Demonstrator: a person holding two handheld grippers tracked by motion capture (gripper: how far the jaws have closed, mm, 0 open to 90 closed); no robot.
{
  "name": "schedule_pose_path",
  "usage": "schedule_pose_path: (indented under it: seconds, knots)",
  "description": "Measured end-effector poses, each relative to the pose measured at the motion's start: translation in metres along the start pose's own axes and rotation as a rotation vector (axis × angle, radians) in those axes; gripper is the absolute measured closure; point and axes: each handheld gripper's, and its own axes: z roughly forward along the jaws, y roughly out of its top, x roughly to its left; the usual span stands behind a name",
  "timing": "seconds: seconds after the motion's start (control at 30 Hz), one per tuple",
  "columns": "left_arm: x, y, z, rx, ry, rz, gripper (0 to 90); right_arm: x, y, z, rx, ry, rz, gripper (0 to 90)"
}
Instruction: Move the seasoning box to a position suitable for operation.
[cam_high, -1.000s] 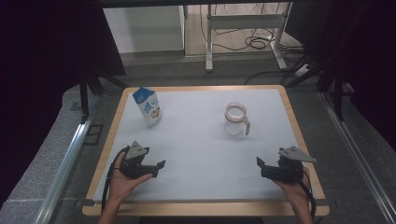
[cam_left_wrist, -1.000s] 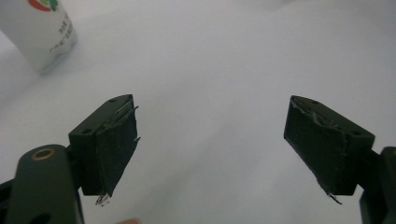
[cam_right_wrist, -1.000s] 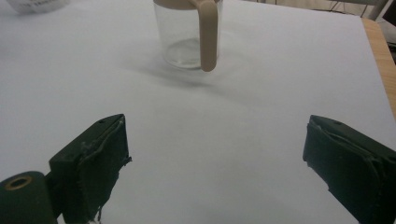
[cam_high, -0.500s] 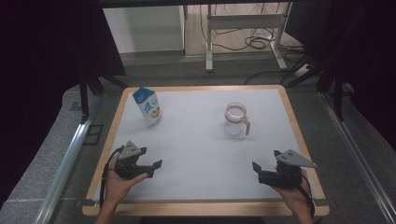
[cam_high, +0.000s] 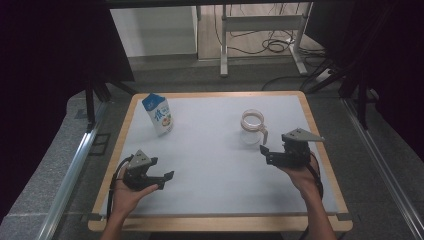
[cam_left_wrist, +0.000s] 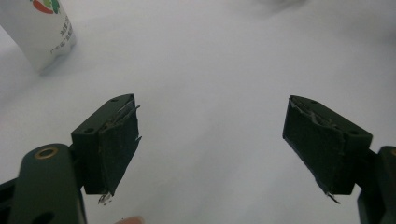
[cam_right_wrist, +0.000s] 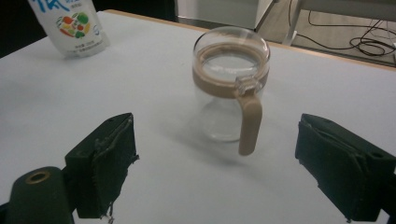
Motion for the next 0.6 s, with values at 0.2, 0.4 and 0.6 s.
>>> schedule_pose_path:
  seconds: [0.2, 0.4, 0.6]
  knots:
    - [-0.001, -0.001, 0.002, 0.005, -0.004, -0.003, 18.7, -0.012, 0.012, 0.023, 0.017, 0.016, 0.017, 12.9]
    - [-0.001, -0.003, 0.003, 0.006, -0.005, -0.002, 18.6, -0.016, 0.029, 0.059, 0.069, 0.024, 0.008, 10.5]
    - [0.0, -0.004, 0.003, 0.006, -0.004, -0.003, 18.6, -0.018, 0.041, 0.087, 0.107, 0.022, -0.003, 8.2]
